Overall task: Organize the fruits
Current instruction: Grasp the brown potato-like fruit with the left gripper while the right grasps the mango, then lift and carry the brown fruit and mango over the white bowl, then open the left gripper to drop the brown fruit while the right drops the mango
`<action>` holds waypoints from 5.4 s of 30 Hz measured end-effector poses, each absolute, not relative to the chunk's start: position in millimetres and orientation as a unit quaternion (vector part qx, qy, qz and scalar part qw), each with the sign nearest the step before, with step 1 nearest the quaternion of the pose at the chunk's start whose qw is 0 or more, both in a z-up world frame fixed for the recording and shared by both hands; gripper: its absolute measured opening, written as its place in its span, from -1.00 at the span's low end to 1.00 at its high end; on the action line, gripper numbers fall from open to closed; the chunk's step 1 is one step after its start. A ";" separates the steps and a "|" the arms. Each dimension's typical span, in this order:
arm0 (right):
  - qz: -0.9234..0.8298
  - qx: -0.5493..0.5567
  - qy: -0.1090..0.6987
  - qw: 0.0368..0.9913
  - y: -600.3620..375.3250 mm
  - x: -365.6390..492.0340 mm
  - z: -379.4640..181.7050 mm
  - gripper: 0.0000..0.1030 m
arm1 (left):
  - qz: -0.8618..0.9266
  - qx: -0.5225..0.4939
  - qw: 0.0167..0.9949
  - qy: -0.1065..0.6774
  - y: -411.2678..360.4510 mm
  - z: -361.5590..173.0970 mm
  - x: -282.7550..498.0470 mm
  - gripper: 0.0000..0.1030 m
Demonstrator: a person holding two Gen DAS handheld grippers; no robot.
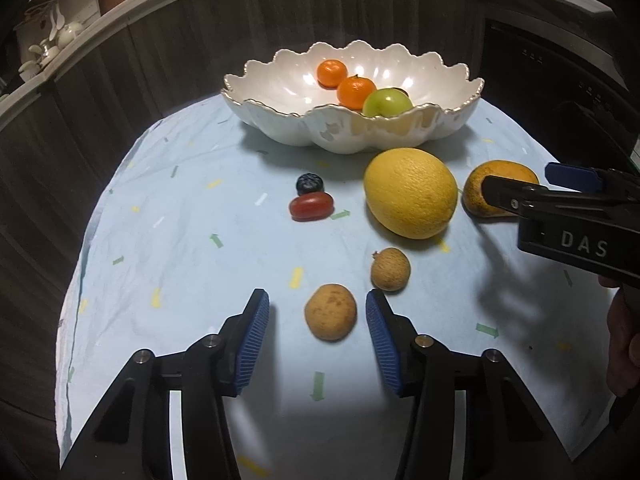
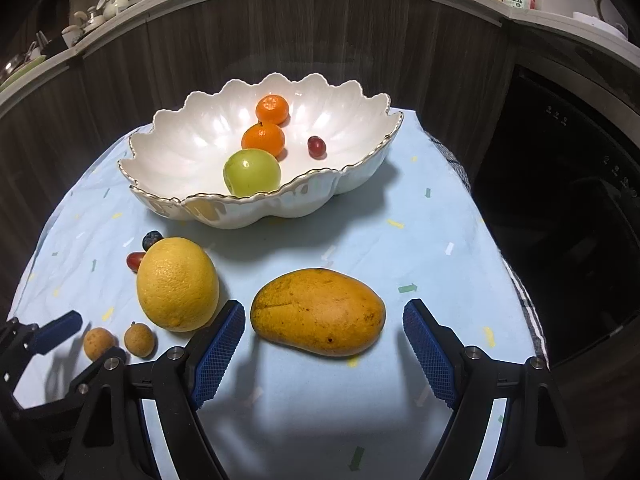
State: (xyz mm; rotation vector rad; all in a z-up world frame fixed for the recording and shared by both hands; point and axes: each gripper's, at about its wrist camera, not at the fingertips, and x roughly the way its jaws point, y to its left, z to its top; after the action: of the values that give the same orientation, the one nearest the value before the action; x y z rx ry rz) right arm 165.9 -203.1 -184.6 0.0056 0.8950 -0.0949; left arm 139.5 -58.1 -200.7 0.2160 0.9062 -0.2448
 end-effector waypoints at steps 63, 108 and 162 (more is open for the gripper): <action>-0.035 0.013 0.419 0.907 -198.5 165.2 -156.4 0.50 | -0.117 0.081 0.907 0.395 -48.9 -158.6 137.6 -0.51; -0.035 0.005 0.355 0.934 -214.7 215.9 -88.1 0.49 | -0.095 0.054 0.934 0.341 -58.9 -90.3 217.6 -0.51; -0.029 -0.005 0.418 0.908 -218.1 299.5 -135.5 0.55 | -0.074 0.033 0.919 0.386 -60.7 -138.0 316.8 0.18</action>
State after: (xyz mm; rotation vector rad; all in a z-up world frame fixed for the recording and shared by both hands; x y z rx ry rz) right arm 299.5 -218.1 -135.5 -0.0100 0.8637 -0.0596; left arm 316.8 -60.7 -138.0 0.0687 0.7936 -0.1513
